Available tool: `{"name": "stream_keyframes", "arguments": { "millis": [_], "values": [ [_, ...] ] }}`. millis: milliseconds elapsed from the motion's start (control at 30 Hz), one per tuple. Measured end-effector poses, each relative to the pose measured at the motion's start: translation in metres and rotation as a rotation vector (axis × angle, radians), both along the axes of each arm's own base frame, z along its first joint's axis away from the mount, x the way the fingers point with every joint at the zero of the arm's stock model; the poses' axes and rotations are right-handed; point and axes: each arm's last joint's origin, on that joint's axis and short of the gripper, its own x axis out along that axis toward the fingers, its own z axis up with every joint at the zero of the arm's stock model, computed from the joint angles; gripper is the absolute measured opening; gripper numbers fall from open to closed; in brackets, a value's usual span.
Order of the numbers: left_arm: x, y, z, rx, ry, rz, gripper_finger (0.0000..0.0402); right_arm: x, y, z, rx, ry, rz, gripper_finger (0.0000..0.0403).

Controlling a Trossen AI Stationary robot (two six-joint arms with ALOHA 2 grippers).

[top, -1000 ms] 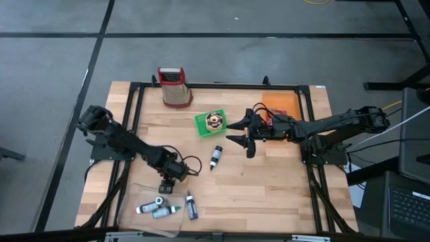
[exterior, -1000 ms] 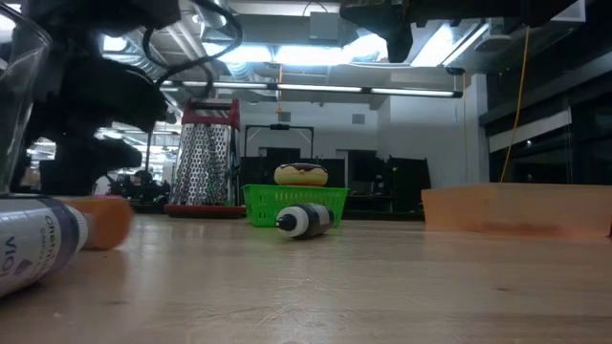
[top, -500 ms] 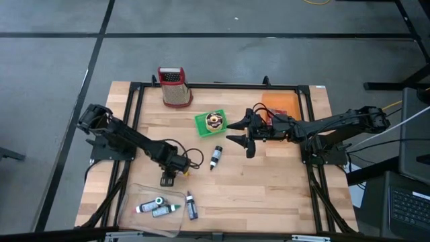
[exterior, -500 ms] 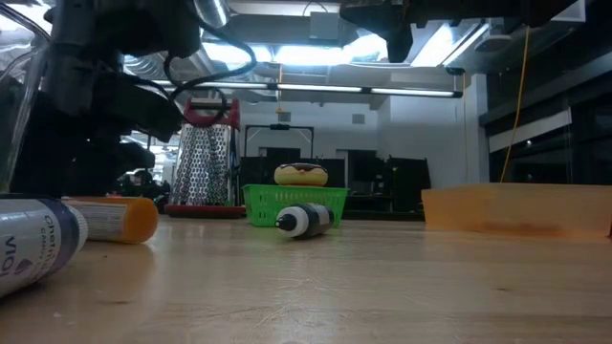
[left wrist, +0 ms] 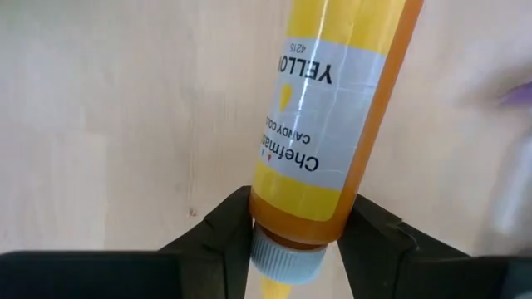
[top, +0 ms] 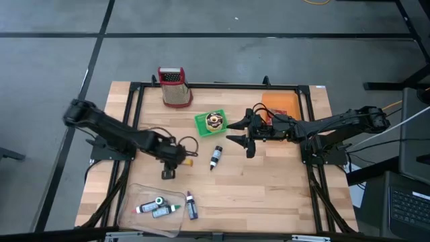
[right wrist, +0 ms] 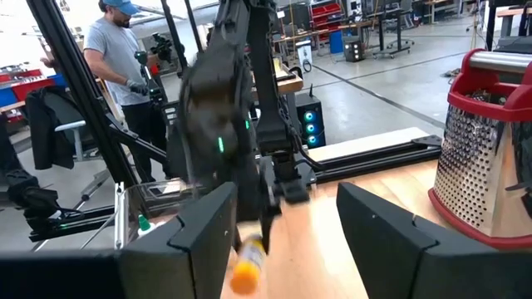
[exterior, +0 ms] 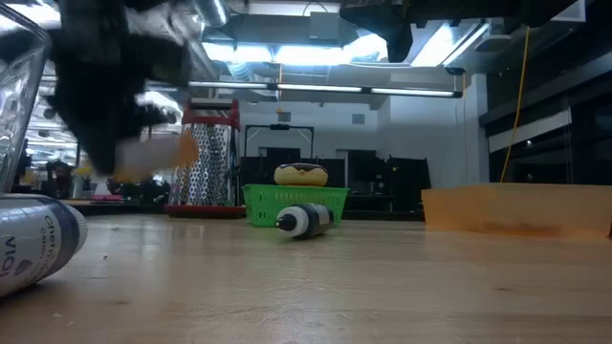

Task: Pick & Place Food Item
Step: Put the yellow food coloring bottle into the transparent bin

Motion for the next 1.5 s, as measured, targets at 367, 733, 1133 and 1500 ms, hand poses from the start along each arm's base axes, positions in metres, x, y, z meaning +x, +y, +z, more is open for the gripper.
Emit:
{"name": "stream_keyframes", "arguments": {
  "millis": [367, 733, 1133, 1500],
  "values": [
    [-0.071, -0.029, 0.088, -0.352, -0.365, 0.036, 0.0139, 0.0, 0.0, 0.0, -0.001, 0.0, 0.0, 0.0213],
    [-0.116, -0.082, 0.087, -0.51, -0.255, 0.056, 0.014, 0.0, 0.0, 0.0, 0.003, 0.0, 0.0, 0.0213],
    [-0.115, -0.144, 0.051, -0.519, -0.171, 0.059, 0.014, 0.0, 0.0, 0.0, 0.025, 0.0, -0.001, 0.0213],
    [-0.119, -0.16, 0.022, -0.429, -0.071, 0.141, 0.0157, 0.0, 0.0, 0.0, 0.025, 0.0, -0.001, 0.0213]
  ]
}}
